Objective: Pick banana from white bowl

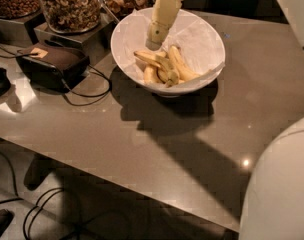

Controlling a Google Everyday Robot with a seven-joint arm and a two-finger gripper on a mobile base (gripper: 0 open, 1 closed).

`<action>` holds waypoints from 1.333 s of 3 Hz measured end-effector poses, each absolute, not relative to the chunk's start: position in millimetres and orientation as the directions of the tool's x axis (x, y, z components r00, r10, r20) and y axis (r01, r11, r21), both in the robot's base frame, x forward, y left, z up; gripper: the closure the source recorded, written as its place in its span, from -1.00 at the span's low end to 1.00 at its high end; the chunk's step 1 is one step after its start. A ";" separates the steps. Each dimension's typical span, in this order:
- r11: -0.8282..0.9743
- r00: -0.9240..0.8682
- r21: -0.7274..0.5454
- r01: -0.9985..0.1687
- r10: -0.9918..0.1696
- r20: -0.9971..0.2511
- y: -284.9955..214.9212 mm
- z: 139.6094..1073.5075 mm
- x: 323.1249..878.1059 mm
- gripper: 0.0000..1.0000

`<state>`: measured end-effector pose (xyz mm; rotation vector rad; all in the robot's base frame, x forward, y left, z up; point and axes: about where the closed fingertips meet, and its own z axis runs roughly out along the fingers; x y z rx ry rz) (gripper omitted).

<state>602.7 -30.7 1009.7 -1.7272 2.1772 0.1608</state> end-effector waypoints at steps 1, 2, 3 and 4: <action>0.248 -0.191 -0.130 -0.960 -0.919 -0.344 -30.6 1009.7 602.8 -1.00; 0.305 -0.250 -0.089 -0.948 -0.889 -0.383 -23.0 1002.5 620.1 -1.00; 0.344 -0.298 -0.046 -0.938 -0.866 -0.403 -18.0 994.1 631.7 -1.00; 0.367 -0.330 -0.014 -0.930 -0.851 -0.409 -16.0 986.1 638.1 -0.96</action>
Offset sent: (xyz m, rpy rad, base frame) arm 0.0189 -0.0001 -0.0184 0.0564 0.1698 -0.1199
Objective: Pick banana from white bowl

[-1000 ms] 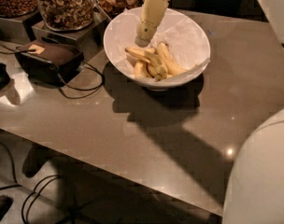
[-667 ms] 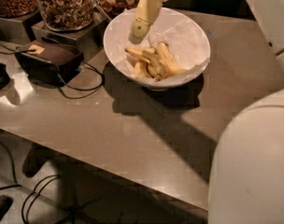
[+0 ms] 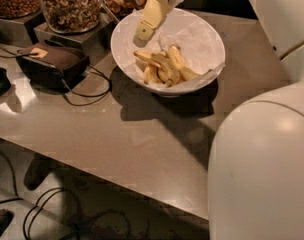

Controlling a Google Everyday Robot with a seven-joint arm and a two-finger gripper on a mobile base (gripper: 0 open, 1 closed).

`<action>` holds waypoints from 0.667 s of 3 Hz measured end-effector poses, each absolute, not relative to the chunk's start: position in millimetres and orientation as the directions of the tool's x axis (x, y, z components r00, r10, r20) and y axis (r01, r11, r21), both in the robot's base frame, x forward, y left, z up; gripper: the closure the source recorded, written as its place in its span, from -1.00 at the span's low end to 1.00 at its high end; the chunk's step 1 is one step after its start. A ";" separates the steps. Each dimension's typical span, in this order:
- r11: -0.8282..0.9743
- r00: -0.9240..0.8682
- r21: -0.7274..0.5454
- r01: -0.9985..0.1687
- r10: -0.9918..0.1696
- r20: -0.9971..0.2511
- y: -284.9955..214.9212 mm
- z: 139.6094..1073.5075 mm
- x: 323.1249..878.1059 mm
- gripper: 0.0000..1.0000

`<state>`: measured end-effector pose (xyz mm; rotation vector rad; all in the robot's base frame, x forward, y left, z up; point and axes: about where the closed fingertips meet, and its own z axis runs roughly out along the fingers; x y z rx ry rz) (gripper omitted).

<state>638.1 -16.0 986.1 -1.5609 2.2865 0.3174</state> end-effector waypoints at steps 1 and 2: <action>0.378 -0.350 0.014 -0.926 -0.842 -0.411 -15.5 978.2 640.5 -0.90; 0.385 -0.364 0.034 -0.922 -0.837 -0.409 -16.8 971.6 641.4 -0.82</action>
Offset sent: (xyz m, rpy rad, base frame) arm -0.0206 -0.0207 -0.0220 -0.0331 0.1497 -0.0052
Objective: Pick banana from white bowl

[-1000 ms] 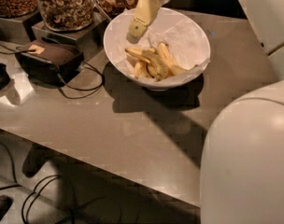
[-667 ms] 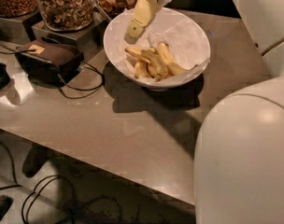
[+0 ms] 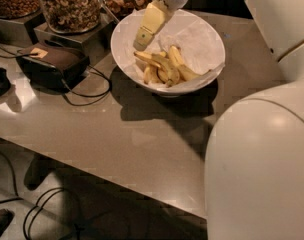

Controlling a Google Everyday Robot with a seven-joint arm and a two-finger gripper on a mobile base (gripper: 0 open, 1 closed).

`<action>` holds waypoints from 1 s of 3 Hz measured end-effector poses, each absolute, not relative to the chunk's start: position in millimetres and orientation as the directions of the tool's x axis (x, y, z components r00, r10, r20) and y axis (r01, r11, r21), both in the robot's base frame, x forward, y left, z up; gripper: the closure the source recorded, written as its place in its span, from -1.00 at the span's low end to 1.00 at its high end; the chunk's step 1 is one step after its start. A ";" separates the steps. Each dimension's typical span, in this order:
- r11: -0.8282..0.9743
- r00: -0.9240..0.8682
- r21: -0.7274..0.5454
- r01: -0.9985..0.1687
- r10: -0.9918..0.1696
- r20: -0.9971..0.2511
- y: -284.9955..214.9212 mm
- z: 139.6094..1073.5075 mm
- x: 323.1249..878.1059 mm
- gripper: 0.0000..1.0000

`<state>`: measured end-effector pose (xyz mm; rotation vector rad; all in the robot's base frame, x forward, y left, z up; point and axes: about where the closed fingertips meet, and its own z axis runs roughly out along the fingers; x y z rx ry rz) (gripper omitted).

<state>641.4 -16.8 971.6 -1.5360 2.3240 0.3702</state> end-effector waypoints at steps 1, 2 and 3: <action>0.407 -0.392 0.053 -0.912 -0.826 -0.405 -27.0 963.4 643.4 -0.70; 0.433 -0.425 0.074 -0.898 -0.815 -0.394 -39.1 953.1 645.5 -0.64; 0.443 -0.440 0.087 -0.892 -0.813 -0.380 -42.8 944.4 646.5 -0.54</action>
Offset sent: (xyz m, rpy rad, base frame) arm -0.0173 -0.0539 -0.0288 -0.0497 0.1460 -0.0673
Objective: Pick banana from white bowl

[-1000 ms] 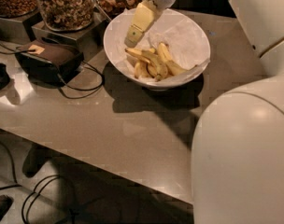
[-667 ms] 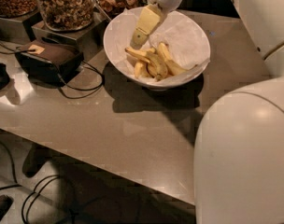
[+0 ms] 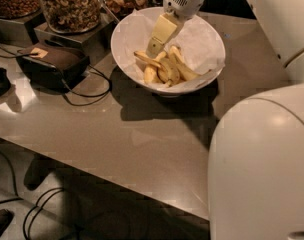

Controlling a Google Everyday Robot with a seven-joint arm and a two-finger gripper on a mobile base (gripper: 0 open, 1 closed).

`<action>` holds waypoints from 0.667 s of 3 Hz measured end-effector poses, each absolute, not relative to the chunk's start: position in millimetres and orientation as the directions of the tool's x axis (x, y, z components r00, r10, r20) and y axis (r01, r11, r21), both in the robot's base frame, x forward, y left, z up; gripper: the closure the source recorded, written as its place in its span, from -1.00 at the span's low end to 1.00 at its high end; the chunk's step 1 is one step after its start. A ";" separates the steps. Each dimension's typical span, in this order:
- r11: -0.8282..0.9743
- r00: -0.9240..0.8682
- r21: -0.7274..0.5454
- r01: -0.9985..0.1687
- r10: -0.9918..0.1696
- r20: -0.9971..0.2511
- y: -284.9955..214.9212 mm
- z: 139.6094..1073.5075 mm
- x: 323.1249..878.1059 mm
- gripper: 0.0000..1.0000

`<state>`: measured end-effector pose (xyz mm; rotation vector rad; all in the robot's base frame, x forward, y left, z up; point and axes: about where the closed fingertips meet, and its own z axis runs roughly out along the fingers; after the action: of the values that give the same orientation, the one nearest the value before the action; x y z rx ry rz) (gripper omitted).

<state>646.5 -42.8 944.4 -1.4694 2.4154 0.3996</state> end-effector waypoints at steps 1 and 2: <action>0.439 -0.440 0.092 -0.894 -0.819 -0.367 -41.5 938.6 646.4 -0.52; 0.426 -0.429 0.092 -0.900 -0.830 -0.356 -35.9 935.5 645.9 -0.48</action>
Offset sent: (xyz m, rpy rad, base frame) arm -0.0254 -0.0022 -0.0094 -0.0785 0.0971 0.0653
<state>645.9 -35.9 935.5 -1.5070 2.4249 0.3938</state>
